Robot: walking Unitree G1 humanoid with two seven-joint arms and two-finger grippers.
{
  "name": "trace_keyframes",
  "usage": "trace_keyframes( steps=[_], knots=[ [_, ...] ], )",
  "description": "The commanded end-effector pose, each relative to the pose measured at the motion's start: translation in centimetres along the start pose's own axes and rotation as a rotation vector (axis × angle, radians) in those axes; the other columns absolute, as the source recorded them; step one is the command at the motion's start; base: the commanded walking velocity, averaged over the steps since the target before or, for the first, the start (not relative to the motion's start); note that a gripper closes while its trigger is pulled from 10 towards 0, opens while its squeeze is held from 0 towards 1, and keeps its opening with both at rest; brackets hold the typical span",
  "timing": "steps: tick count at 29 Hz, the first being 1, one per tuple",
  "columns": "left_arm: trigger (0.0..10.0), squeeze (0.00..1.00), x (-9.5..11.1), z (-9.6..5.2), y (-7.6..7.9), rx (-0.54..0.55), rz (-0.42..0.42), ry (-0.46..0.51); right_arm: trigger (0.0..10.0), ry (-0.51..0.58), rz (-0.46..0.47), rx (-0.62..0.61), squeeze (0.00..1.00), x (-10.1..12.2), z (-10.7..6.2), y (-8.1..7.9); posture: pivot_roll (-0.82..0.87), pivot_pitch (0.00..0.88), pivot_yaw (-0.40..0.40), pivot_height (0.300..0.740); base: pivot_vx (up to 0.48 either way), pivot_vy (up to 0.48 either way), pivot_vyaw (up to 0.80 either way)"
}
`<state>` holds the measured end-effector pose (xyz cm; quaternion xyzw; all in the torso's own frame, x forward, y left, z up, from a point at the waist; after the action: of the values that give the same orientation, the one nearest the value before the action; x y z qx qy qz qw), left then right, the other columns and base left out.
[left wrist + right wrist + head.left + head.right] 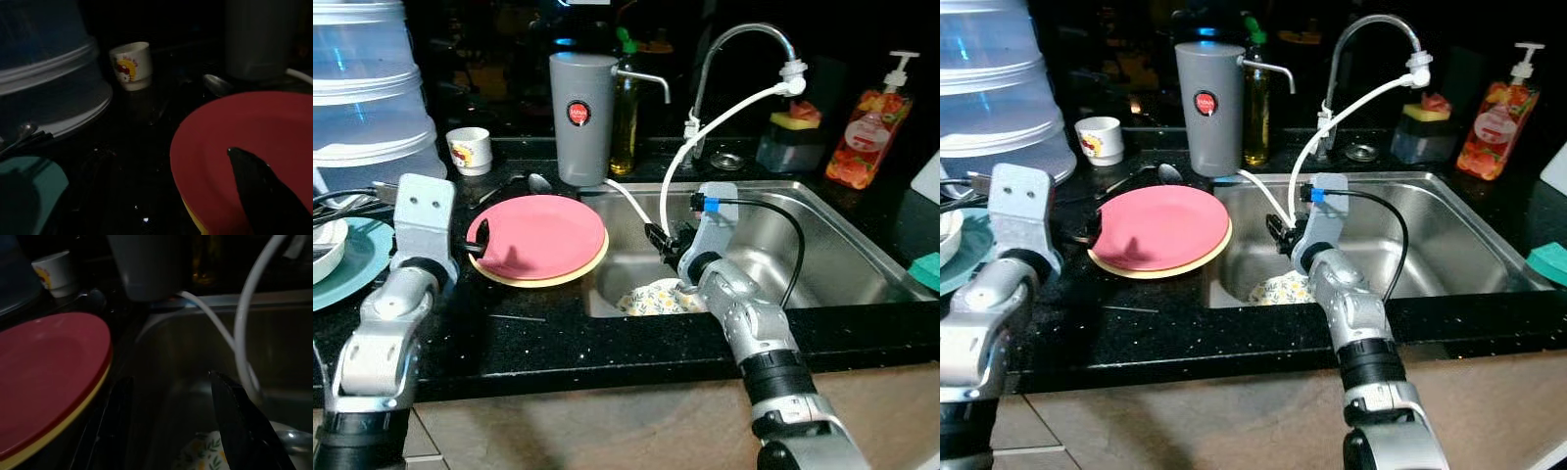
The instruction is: Kitchen organization
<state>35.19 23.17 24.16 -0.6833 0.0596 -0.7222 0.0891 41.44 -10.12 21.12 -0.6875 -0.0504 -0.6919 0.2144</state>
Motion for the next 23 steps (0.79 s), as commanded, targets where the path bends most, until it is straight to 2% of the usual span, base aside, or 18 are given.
trace_keyframes(
  steps=[1,3,4,5,9,11,14,15,16,17,23],
  knots=[
    [10.0,0.0,-0.6,0.4,-0.8,-0.01,-0.027,-0.047,10.0,-0.016,-0.024,0.014,0.0,0.4,0.4,0.0,0.07,0.028,-0.03,0.74,0.0,0.0,0.0],
    [10.0,0.0,-0.7,0.6,-0.9,-0.026,-0.039,-0.051,10.0,-0.011,-0.03,0.021,0.0,0.6,0.6,-0.1,0.07,0.028,-0.03,0.74,0.0,0.0,0.0],
    [10.0,0.07,-0.6,0.9,-0.8,-0.047,-0.052,-0.049,10.0,-0.007,-0.032,0.028,0.0,0.9,0.7,-0.2,0.07,0.032,-0.035,0.74,0.0,0.0,0.0],
    [10.0,1.0,-0.3,1.2,-0.5,-0.079,-0.079,-0.039,10.0,0.0,-0.041,0.034,0.0,1.2,0.9,-0.2,0.08,0.037,-0.034,0.74,0.0,0.0,0.0],
    [10.0,1.0,0.1,1.9,-0.3,-0.102,-0.16,-0.024,10.0,0.023,-0.058,0.049,0.0,2.0,1.4,-0.4,0.08,0.048,-0.028,0.74,0.0,0.0,0.0],
    [10.0,1.0,-0.2,2.3,-0.4,-0.116,-0.206,-0.043,10.0,0.037,-0.066,0.061,0.0,2.5,1.6,-0.6,0.08,0.054,-0.023,0.74,0.0,0.0,0.0],
    [10.0,1.0,-1.0,2.5,-0.1,-0.154,-0.228,-0.087,10.0,0.037,-0.075,0.07,0.0,2.7,1.8,-0.6,0.09,0.058,-0.023,0.74,0.0,0.0,0.0],
    [10.0,0.65,-1.3,2.6,0.0,-0.174,-0.236,-0.107,10.0,0.034,-0.075,0.073,0.0,2.6,1.9,-0.6,0.09,0.058,-0.023,0.74,0.0,0.0,0.0],
    [10.0,0.65,-1.3,2.6,0.0,-0.174,-0.236,-0.107,10.0,0.034,-0.075,0.073,0.0,2.6,1.9,-0.6,0.09,0.058,-0.023,0.74,0.0,0.0,0.0],
    [10.0,0.0,-1.7,2.6,0.2,-0.188,-0.236,-0.133,10.0,0.031,-0.074,0.074,0.0,2.6,1.9,-0.6,0.09,0.057,-0.022,0.74,0.0,0.0,0.0],
    [10.0,0.0,-4.0,2.8,0.0,-0.212,-0.209,-0.249,10.0,0.027,-0.07,0.073,0.0,2.6,2.2,-0.5,0.09,0.054,-0.024,0.74,0.0,0.0,0.0]
  ],
)
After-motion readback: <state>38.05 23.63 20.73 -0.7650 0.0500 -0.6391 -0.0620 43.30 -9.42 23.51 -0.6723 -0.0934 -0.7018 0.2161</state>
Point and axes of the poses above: a point about 5 cm out from each wrist's last joint towards the gripper, its own z axis pointing out of the wrist towards the gripper, its own x axis along the axis of the wrist's last joint, y = z × x, the point moved 3 cm from there along z, pointing out of the wrist towards the gripper, and after that the axes turned 2 degrees about z, right-handed, at the moved point
